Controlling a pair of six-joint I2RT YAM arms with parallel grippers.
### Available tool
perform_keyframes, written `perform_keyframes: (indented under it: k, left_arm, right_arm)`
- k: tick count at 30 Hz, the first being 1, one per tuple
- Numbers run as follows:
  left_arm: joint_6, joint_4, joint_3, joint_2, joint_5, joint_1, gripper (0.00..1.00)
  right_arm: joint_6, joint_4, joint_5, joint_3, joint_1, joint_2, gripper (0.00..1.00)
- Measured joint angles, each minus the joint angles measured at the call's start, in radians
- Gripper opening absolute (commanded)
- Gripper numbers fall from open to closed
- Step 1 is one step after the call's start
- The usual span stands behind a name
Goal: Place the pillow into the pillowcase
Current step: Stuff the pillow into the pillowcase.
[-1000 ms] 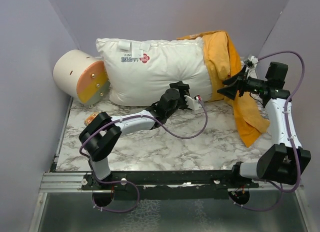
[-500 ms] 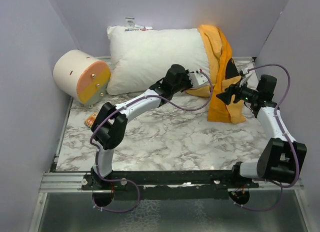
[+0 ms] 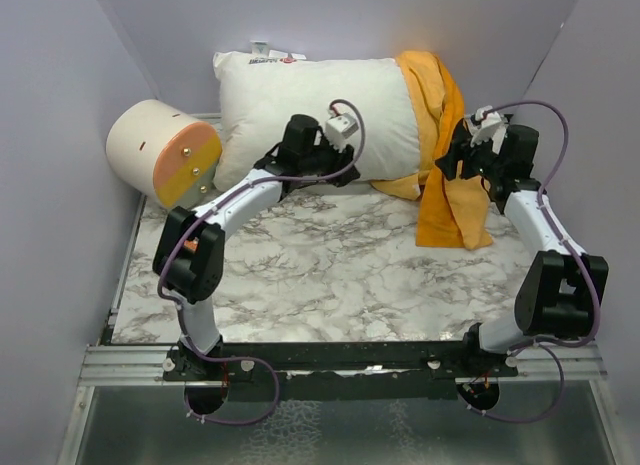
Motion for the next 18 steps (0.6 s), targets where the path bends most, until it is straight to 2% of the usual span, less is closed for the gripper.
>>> perform_keyframes:
  k: [3,6,8,10,12,14,18]
  left_arm:
    - [-0.119,0.061,-0.249,-0.114,0.021,0.068,0.46]
    - [-0.160,0.077,-0.426,-0.219,-0.012,0.079,0.63]
    - [-0.161,0.094,-0.512,-0.299,-0.058,0.065,0.79]
    - [-0.147,0.147,-0.612,-0.422,-0.121,0.054,0.97]
    - [-0.141,0.219,-0.707,-0.554,-0.166,0.050,0.99]
    - [-0.144,0.312,-0.800,-0.680,-0.210,0.055,0.99]
    - [-0.175,0.401,-0.892,-0.794,-0.235,0.073,0.97]
  right_arm:
    - [-0.015,-0.004,0.066,-0.035,0.000,0.004,0.65]
    - [-0.023,-0.024,0.099,-0.044,0.000,0.053,0.64]
    - [-0.023,-0.033,0.107,-0.044,0.000,0.089,0.59]
    - [-0.020,-0.050,0.114,-0.034,0.000,0.135,0.42]
    - [-0.021,-0.069,0.118,-0.002,0.000,0.191,0.16]
    - [-0.025,-0.092,0.124,0.036,0.000,0.232,0.02]
    - [-0.060,-0.109,0.245,0.105,-0.013,0.249,0.01]
